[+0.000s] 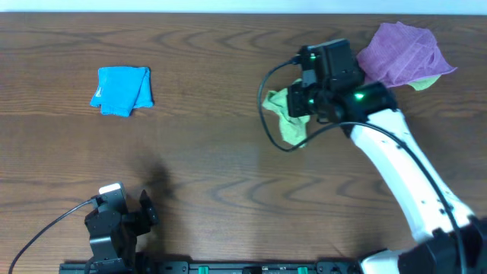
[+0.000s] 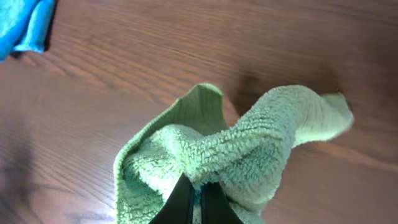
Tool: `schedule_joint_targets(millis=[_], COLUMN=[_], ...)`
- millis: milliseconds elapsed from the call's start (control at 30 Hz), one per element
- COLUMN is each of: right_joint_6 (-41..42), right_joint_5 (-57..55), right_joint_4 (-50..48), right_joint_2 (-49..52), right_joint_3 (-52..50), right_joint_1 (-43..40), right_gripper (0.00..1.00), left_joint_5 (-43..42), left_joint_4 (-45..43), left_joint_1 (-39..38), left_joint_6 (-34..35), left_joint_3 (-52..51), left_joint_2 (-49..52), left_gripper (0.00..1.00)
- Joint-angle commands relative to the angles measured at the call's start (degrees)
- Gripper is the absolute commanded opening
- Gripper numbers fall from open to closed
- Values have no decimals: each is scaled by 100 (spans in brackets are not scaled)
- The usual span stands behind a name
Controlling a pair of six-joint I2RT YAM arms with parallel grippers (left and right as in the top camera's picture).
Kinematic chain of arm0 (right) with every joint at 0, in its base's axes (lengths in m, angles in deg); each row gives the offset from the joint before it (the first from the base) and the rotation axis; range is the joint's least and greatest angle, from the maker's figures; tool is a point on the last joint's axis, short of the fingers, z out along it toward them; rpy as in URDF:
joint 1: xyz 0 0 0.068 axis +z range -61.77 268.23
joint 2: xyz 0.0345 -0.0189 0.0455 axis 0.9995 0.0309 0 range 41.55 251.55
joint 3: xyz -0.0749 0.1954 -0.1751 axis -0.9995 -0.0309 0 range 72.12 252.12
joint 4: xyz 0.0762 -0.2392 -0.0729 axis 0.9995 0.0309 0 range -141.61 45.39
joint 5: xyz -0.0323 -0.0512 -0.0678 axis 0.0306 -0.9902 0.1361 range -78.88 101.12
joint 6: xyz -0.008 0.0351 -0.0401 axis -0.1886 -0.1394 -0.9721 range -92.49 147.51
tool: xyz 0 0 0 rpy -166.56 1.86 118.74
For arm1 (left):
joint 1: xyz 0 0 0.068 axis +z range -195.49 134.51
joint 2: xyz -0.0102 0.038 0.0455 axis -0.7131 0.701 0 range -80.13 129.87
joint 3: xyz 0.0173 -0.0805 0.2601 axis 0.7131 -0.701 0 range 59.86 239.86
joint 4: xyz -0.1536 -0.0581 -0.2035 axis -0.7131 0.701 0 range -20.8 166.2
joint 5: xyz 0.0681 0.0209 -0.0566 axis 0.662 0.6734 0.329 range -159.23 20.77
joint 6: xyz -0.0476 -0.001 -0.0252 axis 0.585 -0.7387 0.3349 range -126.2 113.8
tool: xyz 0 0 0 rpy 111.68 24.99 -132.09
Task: Fold the cloth
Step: 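Grasp the green cloth with the right gripper and drag it left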
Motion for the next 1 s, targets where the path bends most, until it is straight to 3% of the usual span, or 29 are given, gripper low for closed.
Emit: schedule_joint_targets(millis=[0,33,67,133,167,300,533,767,967], right_joint_6=[-310,-348,-424,-730,-743,-634,-595,-177,-122], right_joint_5=[219,385,638,1377,1646,1991,1526,-291,240], right_joint_4=[-240,-369,-542,-907,-1014,-1158,-994,44,699], right_joint_2=[573,745,957,1346,1467,1604,1237,446,365], right_joint_3=[72,72,74,74,81,98,155,155,-50], right_joint_1=[240,304,382,575,664,1060,1196,763,48], right_gripper=[2,2,8,67,78,99,99,99,99], left_joint_5=[181,181,181,181,181,181,181,181,181], left_joint_4=[389,389,389,389,389,389,389,389,389], left_joint_1=[-24,-24,-24,-24,-24,-24,-24,-24,-24], left_joint_6=[-22,-22,-22,-22,-20,-22,-22,-22,-22], left_joint_3=[-52,-52,-52,-52,-52,-52,-52,-52,-52], left_joint_2=[-37,-37,-37,-37,-37,-37,-37,-37,-37], left_gripper=[95,95,95,95,95,95,95,95,95])
